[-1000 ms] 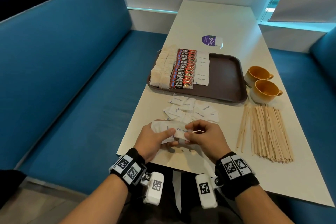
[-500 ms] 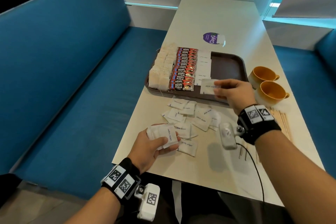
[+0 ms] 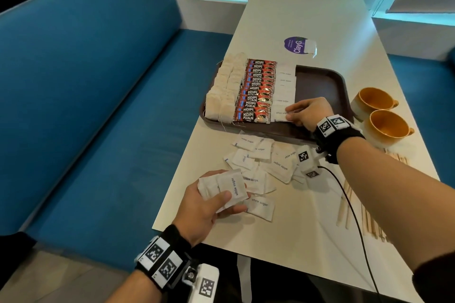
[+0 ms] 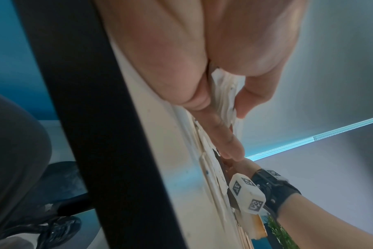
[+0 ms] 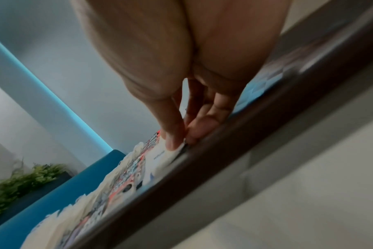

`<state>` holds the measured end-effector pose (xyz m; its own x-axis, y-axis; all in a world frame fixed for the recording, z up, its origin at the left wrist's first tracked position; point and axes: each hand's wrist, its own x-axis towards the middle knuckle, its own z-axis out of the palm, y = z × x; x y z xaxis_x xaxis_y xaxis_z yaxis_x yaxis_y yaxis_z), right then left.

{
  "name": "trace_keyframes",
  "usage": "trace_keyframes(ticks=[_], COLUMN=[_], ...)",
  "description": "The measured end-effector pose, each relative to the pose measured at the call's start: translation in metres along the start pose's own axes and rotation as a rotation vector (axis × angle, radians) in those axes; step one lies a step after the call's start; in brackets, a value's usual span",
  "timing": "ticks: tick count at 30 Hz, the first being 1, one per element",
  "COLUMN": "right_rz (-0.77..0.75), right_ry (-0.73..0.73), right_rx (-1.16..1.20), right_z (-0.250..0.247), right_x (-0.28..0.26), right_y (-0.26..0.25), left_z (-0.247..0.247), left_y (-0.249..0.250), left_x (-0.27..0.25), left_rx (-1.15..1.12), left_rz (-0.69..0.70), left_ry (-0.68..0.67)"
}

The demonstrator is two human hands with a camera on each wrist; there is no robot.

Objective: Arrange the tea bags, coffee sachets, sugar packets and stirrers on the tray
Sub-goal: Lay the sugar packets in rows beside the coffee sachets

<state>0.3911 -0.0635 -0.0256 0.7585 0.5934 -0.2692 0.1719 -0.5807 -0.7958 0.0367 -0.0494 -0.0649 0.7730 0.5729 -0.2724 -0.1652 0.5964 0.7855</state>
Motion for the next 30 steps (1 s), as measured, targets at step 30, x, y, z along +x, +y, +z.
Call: trace_keyframes(ticks=[30], right_rz=[-0.145], right_ry=[-0.203], right_rx=[0.506], right_z=[0.063], right_x=[-0.219], right_y=[0.013], left_z=[0.010], left_y=[0.003], left_x=[-0.004], left_rx=[0.109], left_rz=[0.010], left_ry=[0.066])
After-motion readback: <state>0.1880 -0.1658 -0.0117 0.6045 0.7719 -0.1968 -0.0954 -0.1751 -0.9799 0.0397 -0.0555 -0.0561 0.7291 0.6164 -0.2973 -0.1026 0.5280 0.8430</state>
